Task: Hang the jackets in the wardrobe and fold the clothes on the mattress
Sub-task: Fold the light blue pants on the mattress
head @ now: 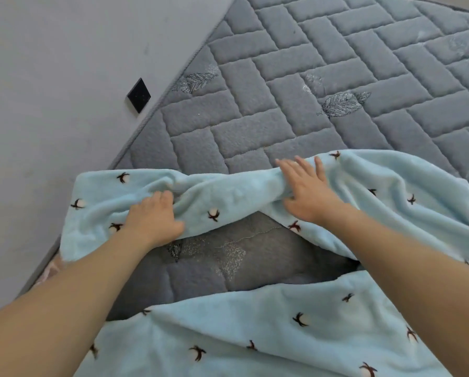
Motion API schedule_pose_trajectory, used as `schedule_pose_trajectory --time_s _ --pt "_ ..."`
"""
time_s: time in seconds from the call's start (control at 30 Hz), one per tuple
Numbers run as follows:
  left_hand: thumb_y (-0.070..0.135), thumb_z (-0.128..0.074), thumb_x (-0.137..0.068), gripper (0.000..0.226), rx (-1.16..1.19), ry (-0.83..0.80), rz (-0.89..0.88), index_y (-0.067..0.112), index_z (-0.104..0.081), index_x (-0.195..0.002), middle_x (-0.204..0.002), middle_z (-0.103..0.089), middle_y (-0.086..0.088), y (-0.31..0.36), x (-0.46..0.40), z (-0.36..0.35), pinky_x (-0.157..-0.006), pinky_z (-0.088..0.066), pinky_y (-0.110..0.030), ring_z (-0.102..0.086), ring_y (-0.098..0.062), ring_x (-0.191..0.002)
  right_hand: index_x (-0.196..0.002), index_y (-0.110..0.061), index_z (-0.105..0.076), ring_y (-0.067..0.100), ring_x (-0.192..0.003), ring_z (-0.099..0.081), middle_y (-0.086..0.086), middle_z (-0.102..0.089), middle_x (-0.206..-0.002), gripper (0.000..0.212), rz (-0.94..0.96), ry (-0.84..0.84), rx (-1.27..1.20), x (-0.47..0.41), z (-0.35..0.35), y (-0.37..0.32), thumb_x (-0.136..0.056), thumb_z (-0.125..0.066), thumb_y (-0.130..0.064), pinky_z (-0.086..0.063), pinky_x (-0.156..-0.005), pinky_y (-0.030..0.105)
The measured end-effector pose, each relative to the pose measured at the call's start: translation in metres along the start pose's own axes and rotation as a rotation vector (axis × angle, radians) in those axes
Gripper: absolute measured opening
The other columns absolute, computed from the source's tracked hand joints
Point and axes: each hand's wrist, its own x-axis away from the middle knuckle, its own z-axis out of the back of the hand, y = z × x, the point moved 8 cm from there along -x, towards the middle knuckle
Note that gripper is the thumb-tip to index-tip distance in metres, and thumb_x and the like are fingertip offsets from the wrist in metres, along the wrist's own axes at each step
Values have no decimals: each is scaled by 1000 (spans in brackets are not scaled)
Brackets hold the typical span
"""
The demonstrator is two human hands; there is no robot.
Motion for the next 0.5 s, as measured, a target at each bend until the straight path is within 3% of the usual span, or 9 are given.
schedule_pose_trajectory --time_s 0.07,0.13,0.2,0.27,0.33,0.4,0.5 --pt "30 -56 -82 44 -7 -53 177 17 -43 -122 -127 -49 -9 -41 14 -16 -94 -39 -43 -49 -32 -118 -156 -27 -10 19 -150 -7 -4 -22 -160 79 110 -35 -105 -11 -16 -51 -89 -49 -36 16 -118 50" --pt "27 -55 -84 44 -94 -42 228 17 -45 -126 -130 -49 -8 -67 21 -19 -100 -36 -43 -47 -32 -121 -155 -26 -16 22 -148 -15 -2 -30 -156 71 115 -77 -111 -28 -27 -84 -93 -47 -43 12 -118 52" --pt "26 -55 -85 31 -191 -25 137 17 -55 -115 -126 -50 -6 -75 20 -16 -102 -34 -41 -47 -30 -117 -142 -19 -39 31 -137 -31 6 -42 -141 58 142 -151 61 -42 -37 -108 -91 -50 -44 -4 -119 51" --pt "23 -58 -84 10 -139 16 -62 17 -60 -91 -116 -55 0 -70 21 -4 -103 -33 -39 -51 -26 -107 -122 -14 -52 31 -121 -43 8 -48 -124 42 193 -182 168 -51 -37 -122 -89 -55 -40 -26 -109 44" --pt "20 -57 -82 11 177 -58 -157 15 -51 -74 -89 -58 2 -72 32 11 -92 -40 -38 -56 -23 -86 -113 -18 -56 27 -108 -50 5 -52 -114 32 204 -263 34 -50 -32 -124 -88 -62 -38 -39 -91 38" --pt "23 -50 -72 10 474 -175 -95 15 -46 -69 -68 -51 0 -83 46 32 -65 -40 -34 -50 -20 -66 -99 -28 -55 22 -97 -54 -4 -56 -102 20 141 -461 -148 -41 -26 -120 -89 -65 -42 -40 -78 35" --pt "23 -44 -59 19 506 -257 -23 16 -49 -76 -69 -51 1 -101 56 73 -55 -34 -31 -47 -16 -62 -94 -36 -60 15 -92 -56 -14 -58 -95 21 69 -749 -65 -26 -2 -123 -91 -57 -56 -40 -84 35"
